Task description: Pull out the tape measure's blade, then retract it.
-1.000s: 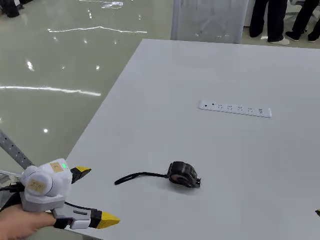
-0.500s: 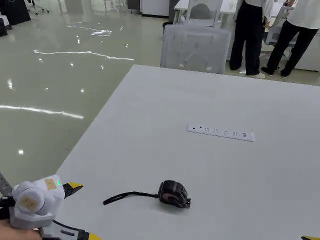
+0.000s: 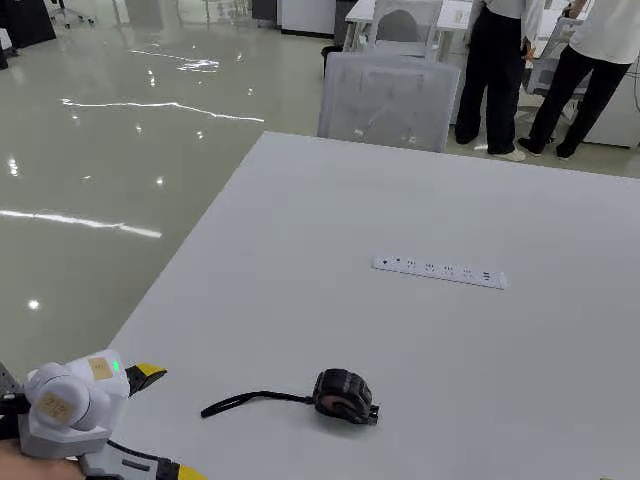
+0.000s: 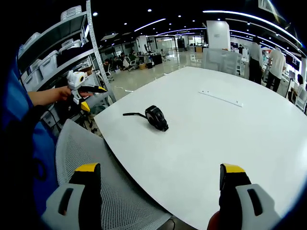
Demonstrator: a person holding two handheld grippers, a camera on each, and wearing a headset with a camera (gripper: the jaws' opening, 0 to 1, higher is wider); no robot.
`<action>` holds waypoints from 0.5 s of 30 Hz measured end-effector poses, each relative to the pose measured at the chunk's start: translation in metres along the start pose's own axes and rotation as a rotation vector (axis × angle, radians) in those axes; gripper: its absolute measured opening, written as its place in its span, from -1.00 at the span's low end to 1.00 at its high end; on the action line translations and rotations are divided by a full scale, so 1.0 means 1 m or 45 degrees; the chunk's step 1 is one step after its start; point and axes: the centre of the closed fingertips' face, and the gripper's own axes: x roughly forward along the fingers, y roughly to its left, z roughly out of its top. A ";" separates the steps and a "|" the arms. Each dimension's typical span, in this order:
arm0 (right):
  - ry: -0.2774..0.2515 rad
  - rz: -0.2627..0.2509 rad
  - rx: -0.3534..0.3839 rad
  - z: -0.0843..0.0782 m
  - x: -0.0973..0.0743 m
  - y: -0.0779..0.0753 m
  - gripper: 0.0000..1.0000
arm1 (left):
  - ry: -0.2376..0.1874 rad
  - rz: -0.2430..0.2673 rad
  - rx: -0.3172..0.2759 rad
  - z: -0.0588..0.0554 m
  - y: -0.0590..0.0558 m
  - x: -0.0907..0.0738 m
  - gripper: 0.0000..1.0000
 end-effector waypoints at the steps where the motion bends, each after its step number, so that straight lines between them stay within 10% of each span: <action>1: 0.003 0.002 -0.002 0.000 0.001 0.000 1.00 | -0.001 0.000 0.000 0.001 0.000 0.001 0.92; 15: 0.045 0.045 -0.030 -0.007 0.014 -0.008 0.99 | 0.015 0.009 0.015 0.006 0.003 0.010 0.91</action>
